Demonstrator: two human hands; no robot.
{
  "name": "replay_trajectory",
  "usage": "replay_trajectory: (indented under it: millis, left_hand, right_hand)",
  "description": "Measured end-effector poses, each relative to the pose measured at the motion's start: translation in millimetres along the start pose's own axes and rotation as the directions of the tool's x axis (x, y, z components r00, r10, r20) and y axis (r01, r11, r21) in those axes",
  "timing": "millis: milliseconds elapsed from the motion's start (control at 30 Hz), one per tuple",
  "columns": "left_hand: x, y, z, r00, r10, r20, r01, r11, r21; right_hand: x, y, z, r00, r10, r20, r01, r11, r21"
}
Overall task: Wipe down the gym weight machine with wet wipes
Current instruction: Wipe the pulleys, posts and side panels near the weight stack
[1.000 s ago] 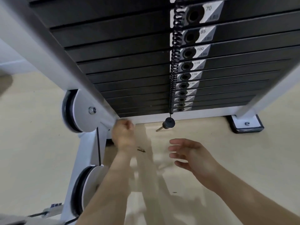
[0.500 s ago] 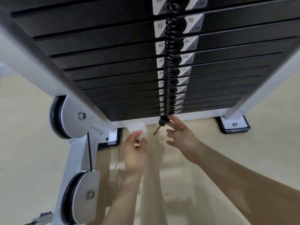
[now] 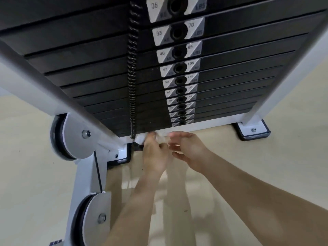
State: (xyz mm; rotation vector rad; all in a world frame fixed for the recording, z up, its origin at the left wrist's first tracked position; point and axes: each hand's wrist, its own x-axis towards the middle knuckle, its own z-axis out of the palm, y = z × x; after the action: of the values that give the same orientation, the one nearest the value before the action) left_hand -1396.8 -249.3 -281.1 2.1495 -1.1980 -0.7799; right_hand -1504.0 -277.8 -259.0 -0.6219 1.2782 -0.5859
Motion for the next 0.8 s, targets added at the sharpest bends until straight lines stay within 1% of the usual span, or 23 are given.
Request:
replay_trajectory:
  millis: [33, 67, 133, 167, 233, 333, 400, 467, 500, 567, 600, 667, 733, 800]
  left_hand:
    - [5, 0, -4, 0.999, 0.016, -0.04, -0.013, 0.996, 0.087]
    - [10, 0, -7, 0.998, 0.057, -0.037, -0.049, 0.982, 0.181]
    - [14, 5, -3, 0.98, 0.181, 0.079, -0.197, 0.918, 0.343]
    - [16, 8, 4, 0.959, 0.241, 0.153, -0.282, 0.881, 0.381]
    - [19, 14, 15, 0.919, 0.308, 0.248, -0.384, 0.84, 0.383]
    - [24, 12, 18, 0.885, 0.361, 0.294, -0.456, 0.799, 0.391]
    - [26, 6, 18, 0.844, 0.379, 0.379, -0.523, 0.737, 0.428]
    - [23, 6, 17, 0.798, 0.361, 0.483, -0.58, 0.679, 0.451]
    - [21, 9, 13, 0.769, 0.348, 0.537, -0.615, 0.632, 0.472]
    - [17, 11, 8, 0.744, 0.302, 0.596, -0.63, 0.614, 0.476]
    - [15, 14, 2, 0.737, 0.269, 0.62, -0.634, 0.592, 0.498]
    - [11, 20, -11, 0.732, 0.211, 0.648, -0.653, 0.491, 0.577]
    - [6, 25, -24, 0.74, 0.207, 0.64, -0.655, 0.441, 0.614]
    - [0, 28, -33, 0.732, 0.172, 0.66, -0.666, 0.388, 0.637]
  right_hand:
    - [-2, 4, 5, 0.999, 0.018, 0.047, -0.02, 0.999, 0.033]
    - [-2, 7, 10, 0.997, 0.02, 0.08, -0.024, 0.998, 0.059]
    - [-1, 9, 13, 0.996, 0.001, 0.093, -0.011, 0.994, 0.113]
    - [1, 8, 12, 0.997, -0.007, 0.078, -0.003, 0.991, 0.132]
    - [2, 4, 4, 0.998, -0.023, 0.052, 0.014, 0.988, 0.154]
    - [-3, -2, -17, 0.998, -0.015, 0.054, 0.01, 0.995, 0.102]
    - [-5, -3, -27, 1.0, 0.004, 0.022, -0.006, 0.997, 0.079]
    - [-5, -4, -27, 0.999, 0.043, 0.022, -0.045, 0.995, 0.09]
    - [-3, -4, -24, 0.998, 0.055, 0.036, -0.059, 0.994, 0.094]
    - [4, -4, -16, 0.995, 0.078, 0.066, -0.084, 0.991, 0.101]
    - [8, -4, -11, 0.992, 0.096, 0.079, -0.104, 0.989, 0.101]
    - [16, -7, -3, 0.991, 0.103, 0.087, -0.109, 0.991, 0.074]
    - [26, -13, 3, 0.994, 0.085, 0.065, -0.088, 0.994, 0.057]
    - [36, -12, 2, 0.997, 0.06, 0.049, -0.062, 0.998, 0.033]
